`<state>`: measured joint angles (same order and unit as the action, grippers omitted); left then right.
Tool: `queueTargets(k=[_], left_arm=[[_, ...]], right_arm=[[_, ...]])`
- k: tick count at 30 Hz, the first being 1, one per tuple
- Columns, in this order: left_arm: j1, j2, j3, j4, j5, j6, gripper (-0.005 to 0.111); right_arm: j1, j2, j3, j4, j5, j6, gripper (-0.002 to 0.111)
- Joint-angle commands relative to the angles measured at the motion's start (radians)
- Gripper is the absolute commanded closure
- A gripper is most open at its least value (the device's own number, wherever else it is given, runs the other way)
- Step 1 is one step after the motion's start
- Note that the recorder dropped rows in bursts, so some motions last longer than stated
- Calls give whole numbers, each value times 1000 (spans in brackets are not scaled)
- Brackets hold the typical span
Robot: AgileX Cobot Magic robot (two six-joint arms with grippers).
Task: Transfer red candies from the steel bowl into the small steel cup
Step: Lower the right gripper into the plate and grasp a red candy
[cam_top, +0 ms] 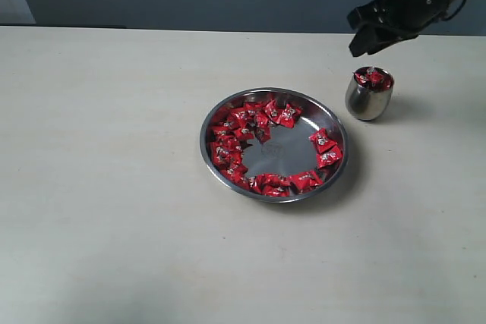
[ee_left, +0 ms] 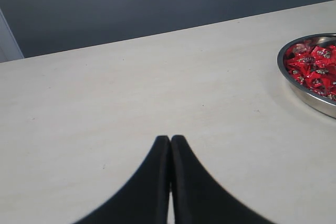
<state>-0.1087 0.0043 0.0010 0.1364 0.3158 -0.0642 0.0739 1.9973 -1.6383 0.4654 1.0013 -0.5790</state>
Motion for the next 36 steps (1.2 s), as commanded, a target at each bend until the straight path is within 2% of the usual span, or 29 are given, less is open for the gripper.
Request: queueTargets(k=[1, 9, 14, 23, 36], left_arm=[[-3, -4, -1, -1, -6, -4, 106], [-3, -4, -1, -1, -6, -4, 106], [-3, -4, -1, -1, -6, -4, 106], [-3, -4, -1, -1, -6, -4, 106], [-3, -4, -1, -1, -6, -4, 106]], right_arm=[[92, 16, -2, 9, 24, -37, 76], [265, 135, -2, -35, 17, -82, 75], [322, 201, -2, -77, -25, -82, 75], [336, 224, -2, -103, -185, -73, 75], [336, 280, -2, -90, -220, -73, 75]])
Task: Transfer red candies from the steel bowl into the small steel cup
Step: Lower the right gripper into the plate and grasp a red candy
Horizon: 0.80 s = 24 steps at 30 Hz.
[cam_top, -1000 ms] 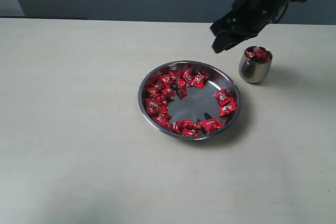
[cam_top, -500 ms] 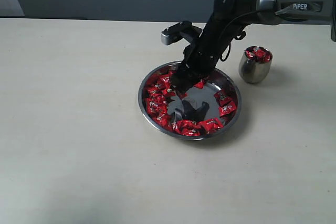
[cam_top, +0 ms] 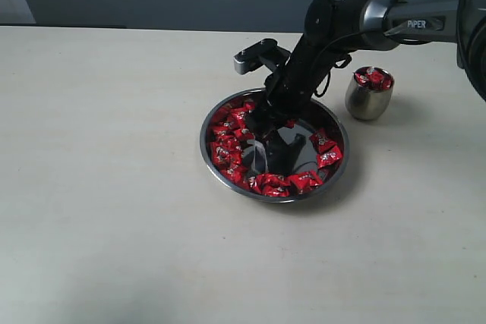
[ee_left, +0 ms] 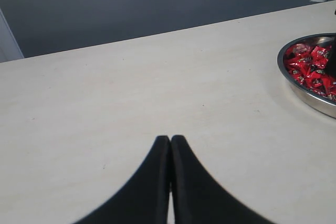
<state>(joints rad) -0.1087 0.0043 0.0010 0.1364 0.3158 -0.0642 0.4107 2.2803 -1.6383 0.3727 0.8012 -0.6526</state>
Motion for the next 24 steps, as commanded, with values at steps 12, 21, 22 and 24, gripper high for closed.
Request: queueTargets(k=[12, 21, 22, 24], left_arm=[[-3, -4, -1, -1, -6, -4, 106], [-3, -4, -1, -1, -6, -4, 106], [-3, -4, -1, -1, -6, -4, 106], [-3, -4, -1, -1, -6, -4, 106]], right_arm=[[-1, -3, -2, 22, 19, 1, 109], [-1, -33, -2, -23, 104, -2, 109], [-1, -48, -2, -33, 109, -2, 109], [-3, -73, -2, -39, 108, -2, 109]])
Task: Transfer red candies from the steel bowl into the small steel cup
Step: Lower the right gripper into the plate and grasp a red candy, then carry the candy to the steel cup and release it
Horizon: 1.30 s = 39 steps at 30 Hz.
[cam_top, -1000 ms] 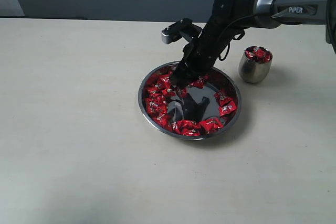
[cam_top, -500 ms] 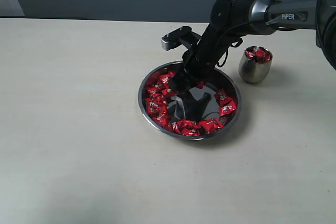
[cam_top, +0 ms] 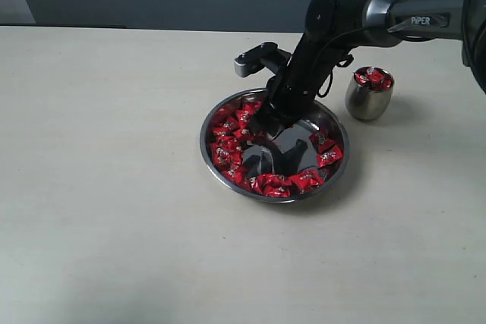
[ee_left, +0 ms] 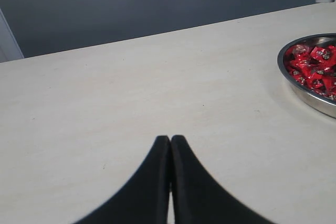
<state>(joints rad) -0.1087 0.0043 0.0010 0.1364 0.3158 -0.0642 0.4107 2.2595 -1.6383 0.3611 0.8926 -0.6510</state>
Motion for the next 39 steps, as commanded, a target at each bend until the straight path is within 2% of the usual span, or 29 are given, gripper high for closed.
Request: queueTargets(k=[1, 10, 19, 23, 39], left_arm=[[-3, -4, -1, -1, -6, -4, 106], [-3, -4, -1, -1, -6, -4, 106], [-3, -4, -1, -1, -6, -4, 106], [-3, -4, -1, -1, -6, -4, 106], [-3, -4, -1, -1, -6, -4, 106]], right_arm=[[-3, -73, -2, -31, 17, -3, 109], [-26, -219, -2, -144, 17, 26, 109], [-264, -263, -2, -149, 50, 127, 109], [-337, -261, -2, -147, 52, 149, 109], [-356, -172, -2, -146, 61, 157, 109]])
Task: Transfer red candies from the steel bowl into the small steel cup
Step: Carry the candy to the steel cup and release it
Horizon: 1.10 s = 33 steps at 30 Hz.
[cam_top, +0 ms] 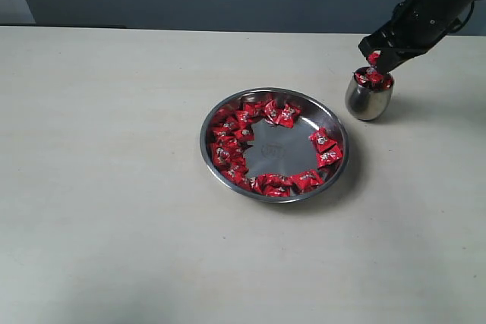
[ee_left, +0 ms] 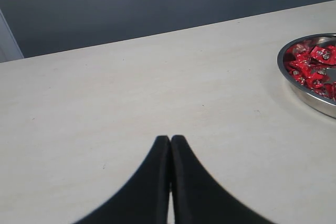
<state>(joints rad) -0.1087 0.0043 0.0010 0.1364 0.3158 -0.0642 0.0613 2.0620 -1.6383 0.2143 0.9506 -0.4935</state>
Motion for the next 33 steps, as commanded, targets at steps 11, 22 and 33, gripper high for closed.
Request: queueTargets(k=[11, 22, 33], left_arm=[[-3, -4, -1, -1, -6, -4, 106], [-3, -4, -1, -1, -6, -4, 106], [-3, -4, -1, -1, -6, -4, 106]], right_arm=[[-7, 50, -2, 16, -3, -1, 107], [-7, 48, -2, 19, -3, -1, 74], [-21, -56, -2, -10, 5, 27, 74]])
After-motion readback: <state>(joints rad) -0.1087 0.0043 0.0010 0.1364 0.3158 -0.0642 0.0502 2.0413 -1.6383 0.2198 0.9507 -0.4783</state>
